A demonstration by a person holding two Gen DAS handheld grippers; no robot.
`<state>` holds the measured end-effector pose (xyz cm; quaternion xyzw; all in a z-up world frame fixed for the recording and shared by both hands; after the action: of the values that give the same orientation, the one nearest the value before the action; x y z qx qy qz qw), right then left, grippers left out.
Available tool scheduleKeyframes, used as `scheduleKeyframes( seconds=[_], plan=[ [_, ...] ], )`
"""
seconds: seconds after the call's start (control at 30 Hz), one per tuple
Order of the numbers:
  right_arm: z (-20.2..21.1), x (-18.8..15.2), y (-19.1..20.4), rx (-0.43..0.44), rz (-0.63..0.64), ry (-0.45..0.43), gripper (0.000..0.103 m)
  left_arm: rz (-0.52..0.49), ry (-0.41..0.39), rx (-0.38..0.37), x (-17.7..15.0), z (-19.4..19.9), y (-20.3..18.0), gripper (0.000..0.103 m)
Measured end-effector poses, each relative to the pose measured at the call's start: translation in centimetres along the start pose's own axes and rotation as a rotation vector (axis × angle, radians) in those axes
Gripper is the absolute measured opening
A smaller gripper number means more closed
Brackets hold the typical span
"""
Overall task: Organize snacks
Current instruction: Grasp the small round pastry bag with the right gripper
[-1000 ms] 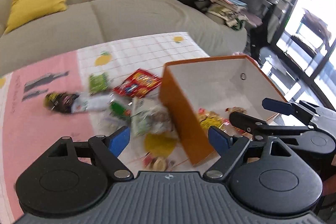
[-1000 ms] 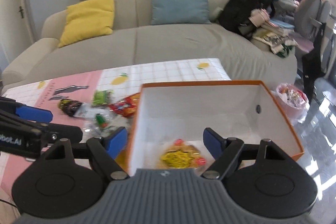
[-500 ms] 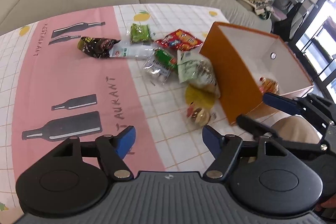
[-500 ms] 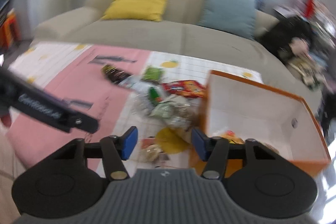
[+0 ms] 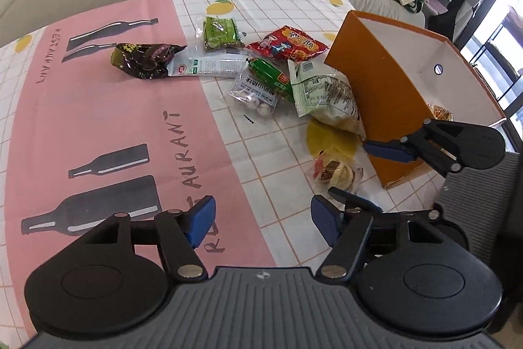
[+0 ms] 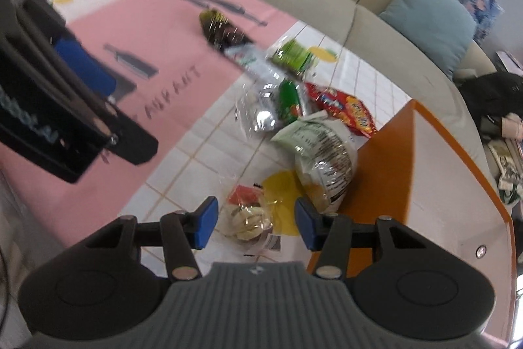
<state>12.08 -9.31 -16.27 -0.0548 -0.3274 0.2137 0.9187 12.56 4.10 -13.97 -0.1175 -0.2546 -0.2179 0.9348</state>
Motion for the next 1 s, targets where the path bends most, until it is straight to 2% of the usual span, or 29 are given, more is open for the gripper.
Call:
scheduleKeyframes(
  seconds=[0.27,0.33,0.43,0.67,0.8,1.0],
  plan=[
    [-2.8,-0.2,-0.3,-0.002,0.05,0.065,0.049,0.01,0.026,-0.021,-0.2,-2.0,0.7,0.078],
    [-3.2,-0.2,-0.2,0.002,0.052,0.075,0.044,0.009,0.029,-0.024,-0.3,-2.3,0.7,0.078],
    [-3.6,-0.3,-0.2,0.002,0.056,0.075,0.044,-0.006,0.028,-0.029,-0.3,-2.6,0.7,0.077],
    [-3.7,-0.1,0.0,0.018,0.077,0.062,0.032,-0.048,0.006,-0.053,0.4,-3.0,0.3,0.071],
    [-2.5,0.7,-0.7,0.021,0.062,0.023,0.031,-0.073,-0.029,-0.064,1.3,-2.4,0.2,0.065],
    [1.2,3.4,-3.0,0.014,0.031,-0.074,0.031,-0.079,-0.096,-0.103,3.6,-1.1,-0.2,0.065]
  ],
)
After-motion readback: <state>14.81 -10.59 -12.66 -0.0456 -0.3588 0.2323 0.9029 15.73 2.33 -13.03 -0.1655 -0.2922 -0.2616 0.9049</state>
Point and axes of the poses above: each gripper's, at about its wrist camera, not at the fingertips, and z roughly against the way its jaws point, y to its left, x to its top, the point moved 5 cm from there along -z, roughly the way its jaws point, and after that the axes turned 9 degrees about -z, right-handed, at the moved point
